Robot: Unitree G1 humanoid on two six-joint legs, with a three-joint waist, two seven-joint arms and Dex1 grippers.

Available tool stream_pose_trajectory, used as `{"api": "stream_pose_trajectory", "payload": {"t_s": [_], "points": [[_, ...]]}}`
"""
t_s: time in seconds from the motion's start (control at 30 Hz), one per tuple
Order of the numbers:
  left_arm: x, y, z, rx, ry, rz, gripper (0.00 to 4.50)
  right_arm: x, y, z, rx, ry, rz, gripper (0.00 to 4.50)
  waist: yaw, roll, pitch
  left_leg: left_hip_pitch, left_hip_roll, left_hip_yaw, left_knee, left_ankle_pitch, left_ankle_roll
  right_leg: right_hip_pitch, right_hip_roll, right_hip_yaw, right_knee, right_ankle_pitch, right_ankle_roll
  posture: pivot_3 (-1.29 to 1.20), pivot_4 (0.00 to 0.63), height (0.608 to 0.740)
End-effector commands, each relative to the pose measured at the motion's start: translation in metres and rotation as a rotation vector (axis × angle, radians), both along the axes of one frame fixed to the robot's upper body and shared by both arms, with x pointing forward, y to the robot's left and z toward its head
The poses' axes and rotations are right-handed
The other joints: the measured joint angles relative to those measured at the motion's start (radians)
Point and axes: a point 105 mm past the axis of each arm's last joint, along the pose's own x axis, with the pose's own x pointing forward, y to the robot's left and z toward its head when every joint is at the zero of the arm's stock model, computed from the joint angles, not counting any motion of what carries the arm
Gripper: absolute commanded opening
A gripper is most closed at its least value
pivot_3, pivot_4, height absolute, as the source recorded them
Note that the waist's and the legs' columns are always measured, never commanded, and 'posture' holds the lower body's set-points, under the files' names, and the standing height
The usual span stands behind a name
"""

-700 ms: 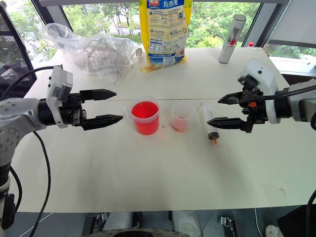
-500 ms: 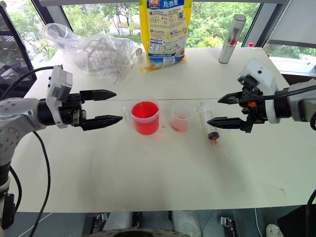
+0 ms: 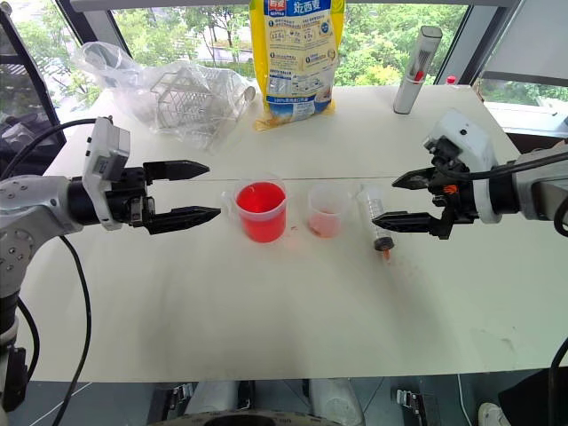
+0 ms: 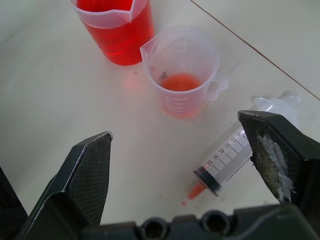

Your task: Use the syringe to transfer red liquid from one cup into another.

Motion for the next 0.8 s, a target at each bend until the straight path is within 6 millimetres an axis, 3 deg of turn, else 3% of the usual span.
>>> {"api": "stream_pose_trajectory", "payload": {"t_s": [0.03,0.17,0.47,0.63,0.8], "points": [[-0.002,-0.001,0.009,-0.002,-0.041,-0.007,4.50,0.002,0.001,0.006,-0.007,-0.019,-0.014,4.41,0.000,0.000,0.000,0.000,0.000,0.000,0.000,0.000,0.000,0.000,0.000,0.000,0.000,0.000,0.000,0.00,0.150,0.740],[-0.002,-0.001,0.010,-0.001,-0.043,-0.007,4.50,0.011,-0.001,-0.001,-0.020,0.009,-0.075,4.41,-0.001,0.000,0.000,0.000,0.000,0.000,0.000,0.000,0.000,0.000,0.000,0.000,0.000,0.000,0.000,0.00,0.150,0.740],[0.000,-0.008,0.010,-0.015,-0.057,-0.014,4.50,0.073,-0.025,-0.049,-0.023,0.183,-0.500,4.41,-0.001,0.000,0.000,0.000,-0.001,0.001,0.002,0.000,0.000,0.000,0.000,0.001,0.002,0.000,0.000,0.00,0.150,0.740],[-0.002,-0.010,0.008,-0.028,-0.058,-0.003,4.50,0.092,-0.031,-0.069,0.042,0.335,-0.656,4.41,0.000,0.000,0.000,-0.001,-0.001,0.001,0.001,0.000,0.000,-0.002,0.001,0.001,0.002,0.000,0.000,0.00,0.150,0.740],[-0.004,-0.009,0.007,-0.024,-0.065,0.014,4.50,0.103,-0.027,-0.083,0.046,0.399,-0.698,4.41,-0.002,0.000,0.000,-0.001,-0.002,0.001,0.001,0.000,0.000,-0.002,0.001,0.001,0.003,0.000,0.000,0.00,0.150,0.740]]}}
